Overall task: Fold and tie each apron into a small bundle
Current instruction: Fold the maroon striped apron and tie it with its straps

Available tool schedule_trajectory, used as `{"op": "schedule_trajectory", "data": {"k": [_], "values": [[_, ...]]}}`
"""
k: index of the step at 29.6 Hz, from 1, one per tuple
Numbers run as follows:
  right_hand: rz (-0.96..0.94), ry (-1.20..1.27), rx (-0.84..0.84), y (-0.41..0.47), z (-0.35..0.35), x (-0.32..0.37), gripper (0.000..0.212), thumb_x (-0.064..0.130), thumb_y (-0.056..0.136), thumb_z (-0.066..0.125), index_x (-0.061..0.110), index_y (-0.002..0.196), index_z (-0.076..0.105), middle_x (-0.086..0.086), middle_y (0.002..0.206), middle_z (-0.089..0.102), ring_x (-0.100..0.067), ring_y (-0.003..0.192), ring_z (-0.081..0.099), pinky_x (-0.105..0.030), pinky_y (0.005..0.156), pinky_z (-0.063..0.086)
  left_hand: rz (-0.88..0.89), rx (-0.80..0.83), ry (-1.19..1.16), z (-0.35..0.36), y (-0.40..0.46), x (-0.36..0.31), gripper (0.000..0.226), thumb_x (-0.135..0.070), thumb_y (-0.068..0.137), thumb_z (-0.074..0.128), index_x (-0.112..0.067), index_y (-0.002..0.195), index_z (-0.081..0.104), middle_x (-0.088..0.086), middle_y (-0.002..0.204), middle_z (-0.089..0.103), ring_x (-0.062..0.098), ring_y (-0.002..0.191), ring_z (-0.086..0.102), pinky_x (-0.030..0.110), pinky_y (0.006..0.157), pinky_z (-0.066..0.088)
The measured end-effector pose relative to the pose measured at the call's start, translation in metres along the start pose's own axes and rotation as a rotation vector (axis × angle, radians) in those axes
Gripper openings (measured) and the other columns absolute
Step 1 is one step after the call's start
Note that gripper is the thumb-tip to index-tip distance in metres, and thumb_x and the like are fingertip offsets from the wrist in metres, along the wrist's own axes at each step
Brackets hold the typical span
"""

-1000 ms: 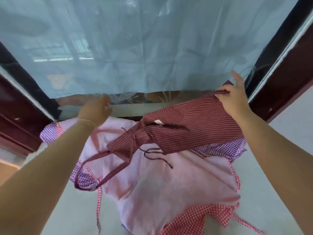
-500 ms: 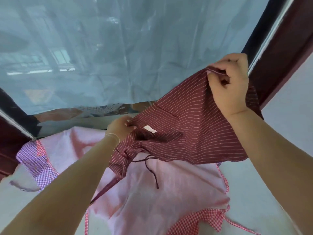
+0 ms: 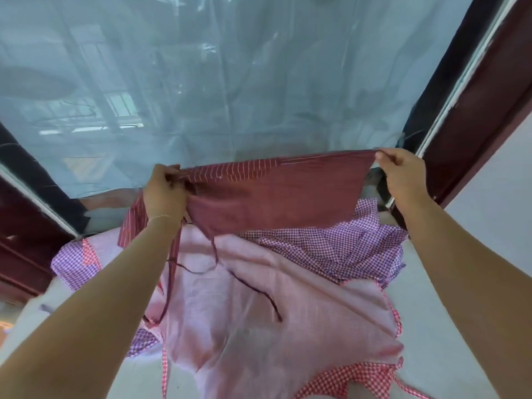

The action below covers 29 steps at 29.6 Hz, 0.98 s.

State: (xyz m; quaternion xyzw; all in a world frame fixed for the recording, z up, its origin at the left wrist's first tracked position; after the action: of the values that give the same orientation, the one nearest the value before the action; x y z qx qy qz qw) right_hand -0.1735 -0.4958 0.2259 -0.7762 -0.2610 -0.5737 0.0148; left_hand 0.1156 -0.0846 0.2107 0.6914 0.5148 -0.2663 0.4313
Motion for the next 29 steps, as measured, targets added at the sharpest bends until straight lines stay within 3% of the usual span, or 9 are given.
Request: {"op": "schedule_trajectory", "data": {"k": [2,5,10,15,18,20,22,25,29], "values": [[0.022,0.01,-0.029,-0.007,-0.001,-0.012,0.022,0.018,0.094,0.06,0.006,0.109,0.069,-0.006,0.094,0.067,-0.002,0.077,0.061,-0.019,0.08,0.049,0.076,0.028,0.033,-0.002,-0.014,0.001,0.028,0.004,0.081,0.046,-0.012,0.102,0.056,0.0,0.107,0.066,0.019,0.09,0.058,0.026,0.08,0.042],[0.057,-0.193,0.1,-0.027,0.01,-0.062,0.025,0.023,0.094,0.06,0.003,0.106,0.069,-0.008,0.09,0.065,-0.023,0.085,0.06,-0.035,0.082,0.047,0.153,0.238,0.313,0.024,-0.047,0.049,0.019,-0.004,0.085,0.056,-0.013,0.101,0.061,0.002,0.099,0.068,0.027,0.088,0.062,0.035,0.075,0.047],[0.048,-0.515,0.503,-0.098,0.041,-0.16,0.022,0.019,0.089,0.066,0.015,0.068,0.064,0.002,0.06,0.052,-0.023,0.069,0.052,-0.031,0.061,0.031,0.058,0.867,0.84,0.079,-0.133,0.162,0.014,-0.021,0.085,0.055,-0.021,0.098,0.06,0.005,0.103,0.068,0.028,0.092,0.063,0.032,0.073,0.049],[0.219,-0.808,0.889,-0.156,0.044,-0.242,0.019,0.024,0.092,0.062,0.022,0.073,0.061,0.0,0.074,0.062,-0.026,0.082,0.061,-0.028,0.064,0.038,0.173,1.519,1.175,0.108,-0.228,0.193,0.025,-0.037,0.086,0.057,-0.016,0.096,0.065,0.002,0.087,0.062,0.023,0.076,0.059,0.026,0.07,0.05],[0.445,-0.924,1.12,-0.186,0.046,-0.278,0.033,0.044,0.095,0.053,0.024,0.069,0.057,0.004,0.075,0.06,-0.015,0.077,0.058,-0.019,0.066,0.038,-0.067,1.785,1.197,0.104,-0.264,0.21,0.04,-0.038,0.085,0.068,-0.01,0.113,0.065,0.0,0.092,0.06,0.017,0.073,0.057,0.014,0.055,0.05],[0.587,-0.894,1.134,-0.194,0.049,-0.287,0.05,0.06,0.093,0.042,0.018,0.09,0.068,-0.001,0.096,0.07,-0.016,0.091,0.063,-0.025,0.087,0.044,-0.252,1.758,1.046,0.112,-0.267,0.217,0.036,-0.038,0.085,0.069,-0.012,0.11,0.067,-0.001,0.095,0.065,0.017,0.081,0.062,0.022,0.068,0.056],[0.637,-0.825,0.982,-0.181,0.054,-0.286,0.067,0.061,0.094,0.034,0.006,0.114,0.066,-0.01,0.119,0.067,-0.027,0.112,0.06,-0.038,0.101,0.04,-0.295,1.441,0.782,0.133,-0.238,0.214,0.027,-0.039,0.089,0.063,-0.015,0.102,0.066,-0.001,0.098,0.068,0.016,0.086,0.064,0.027,0.077,0.056],[0.575,-0.767,0.824,-0.157,0.073,-0.276,0.058,0.048,0.1,0.036,0.004,0.137,0.047,-0.014,0.142,0.048,-0.032,0.13,0.044,-0.042,0.107,0.033,-0.374,0.9,0.507,0.138,-0.179,0.217,0.037,-0.036,0.091,0.061,-0.017,0.122,0.054,0.005,0.124,0.057,0.021,0.109,0.056,0.034,0.099,0.045],[0.697,-0.657,0.788,-0.148,0.094,-0.291,0.068,0.05,0.094,0.05,0.01,0.147,0.032,-0.012,0.153,0.033,-0.033,0.14,0.032,-0.049,0.113,0.029,-0.392,0.732,0.686,0.132,-0.151,0.233,0.072,-0.037,0.088,0.064,-0.011,0.146,0.029,0.015,0.15,0.03,0.034,0.136,0.032,0.046,0.112,0.03]]}}
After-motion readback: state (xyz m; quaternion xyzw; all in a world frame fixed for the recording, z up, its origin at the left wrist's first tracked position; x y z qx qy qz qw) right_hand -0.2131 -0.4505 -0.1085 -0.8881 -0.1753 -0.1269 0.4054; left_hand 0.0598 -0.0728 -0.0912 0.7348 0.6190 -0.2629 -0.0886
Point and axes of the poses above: each hand's wrist, its own y-axis towards the middle knuckle, its own z-axis out of the palm, x = y × z, the point moved 10 cm from there along y, towards the middle knuckle
